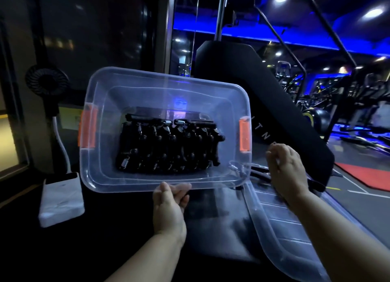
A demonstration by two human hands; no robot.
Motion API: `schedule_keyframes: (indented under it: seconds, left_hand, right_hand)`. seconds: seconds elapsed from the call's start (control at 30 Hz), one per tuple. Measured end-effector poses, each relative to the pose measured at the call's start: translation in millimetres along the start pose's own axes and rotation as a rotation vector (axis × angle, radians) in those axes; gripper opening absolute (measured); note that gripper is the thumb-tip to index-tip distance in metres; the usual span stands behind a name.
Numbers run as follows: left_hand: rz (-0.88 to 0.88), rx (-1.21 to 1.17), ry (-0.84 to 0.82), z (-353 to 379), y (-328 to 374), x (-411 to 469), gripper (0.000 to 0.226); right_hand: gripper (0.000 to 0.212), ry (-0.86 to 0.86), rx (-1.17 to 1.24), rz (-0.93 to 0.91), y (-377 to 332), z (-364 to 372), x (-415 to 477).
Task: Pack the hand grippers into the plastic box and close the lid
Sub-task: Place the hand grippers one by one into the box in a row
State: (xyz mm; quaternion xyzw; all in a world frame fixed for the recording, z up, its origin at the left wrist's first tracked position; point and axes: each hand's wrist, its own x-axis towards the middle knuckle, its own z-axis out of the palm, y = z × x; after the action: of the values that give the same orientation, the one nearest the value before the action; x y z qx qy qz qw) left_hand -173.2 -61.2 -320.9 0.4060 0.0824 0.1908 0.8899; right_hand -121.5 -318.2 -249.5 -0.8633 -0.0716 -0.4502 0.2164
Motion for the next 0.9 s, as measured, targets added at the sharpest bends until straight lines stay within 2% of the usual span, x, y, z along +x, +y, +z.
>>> schedule_keyframes:
  seconds: [0.1,0.3,0.43,0.57,0.7,0.9]
  left_hand:
    - [-0.001,0.001,-0.002,-0.5,0.4,-0.7,0.029]
    - [0.017,0.000,0.012,0.8,1.1,-1.2,0.030]
    - [0.031,0.002,0.018,2.7,-0.3,-1.2,0.033]
    - [0.032,-0.009,0.020,3.5,-1.8,-0.6,0.033]
    - [0.035,-0.012,0.024,1.9,-2.2,-0.4,0.032]
    - [0.033,-0.015,0.021,2.8,-1.7,-1.2,0.032]
  right_hand:
    - [0.019,-0.196,-0.136,0.178,34.9,-0.1,-11.3]
    - [0.036,-0.565,-0.398,0.205,51.3,17.6,-19.2]
    - [0.040,-0.629,-0.452,0.177,48.3,28.5,-11.0]
    - [0.052,-0.711,-0.479,0.197,44.4,38.8,-3.4]
    - [0.066,-0.743,-0.468,0.185,35.0,51.1,3.6]
    - [0.071,-0.762,-0.487,0.126,31.1,64.4,-3.0]
